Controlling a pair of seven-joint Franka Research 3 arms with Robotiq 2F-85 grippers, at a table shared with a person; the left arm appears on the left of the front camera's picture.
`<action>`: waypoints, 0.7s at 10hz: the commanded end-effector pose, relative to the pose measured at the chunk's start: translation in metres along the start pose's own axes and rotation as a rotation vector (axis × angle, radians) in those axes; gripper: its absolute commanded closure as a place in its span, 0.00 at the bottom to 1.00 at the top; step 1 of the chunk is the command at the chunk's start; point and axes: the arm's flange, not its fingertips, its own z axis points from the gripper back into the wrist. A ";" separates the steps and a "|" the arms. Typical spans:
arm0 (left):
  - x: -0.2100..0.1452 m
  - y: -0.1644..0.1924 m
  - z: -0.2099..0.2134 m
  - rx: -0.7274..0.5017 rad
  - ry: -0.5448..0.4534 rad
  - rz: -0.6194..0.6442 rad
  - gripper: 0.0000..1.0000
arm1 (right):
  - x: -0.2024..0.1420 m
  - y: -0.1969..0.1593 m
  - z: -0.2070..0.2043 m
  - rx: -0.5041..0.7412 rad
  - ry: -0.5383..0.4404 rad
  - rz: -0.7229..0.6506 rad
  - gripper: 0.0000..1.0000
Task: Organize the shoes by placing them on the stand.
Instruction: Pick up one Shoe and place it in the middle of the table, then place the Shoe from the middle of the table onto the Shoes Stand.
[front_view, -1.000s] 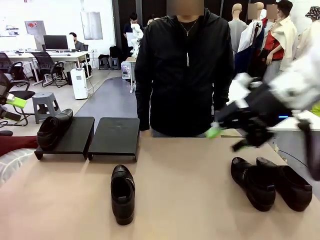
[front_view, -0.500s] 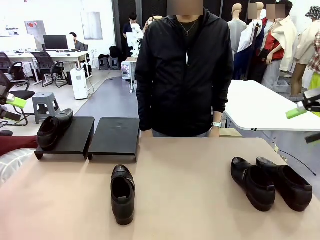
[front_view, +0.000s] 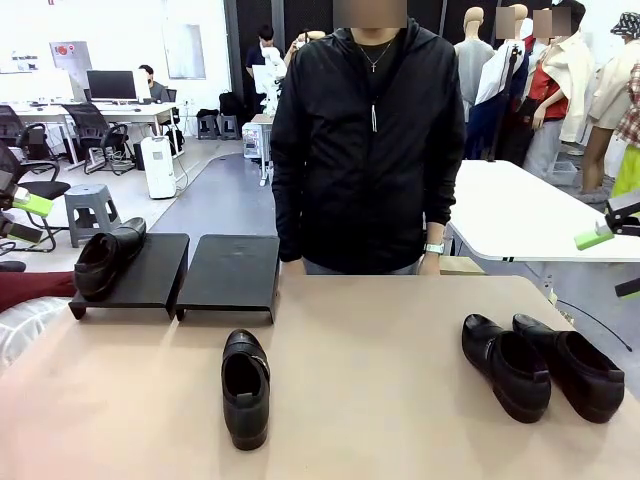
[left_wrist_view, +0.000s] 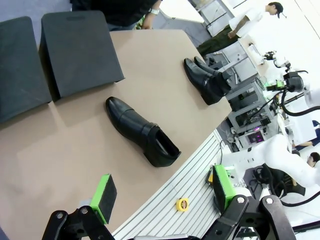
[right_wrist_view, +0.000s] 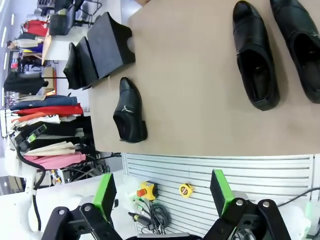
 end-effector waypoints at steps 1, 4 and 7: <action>0.000 0.000 0.001 -0.007 0.000 -0.014 0.00 | -0.003 0.002 0.002 0.023 0.000 -0.004 0.00; 0.000 0.000 0.001 -0.007 0.000 -0.014 0.00 | -0.003 0.002 0.002 0.023 0.000 -0.004 0.00; 0.000 0.000 0.001 -0.007 0.000 -0.014 0.00 | -0.003 0.002 0.002 0.023 0.000 -0.004 0.00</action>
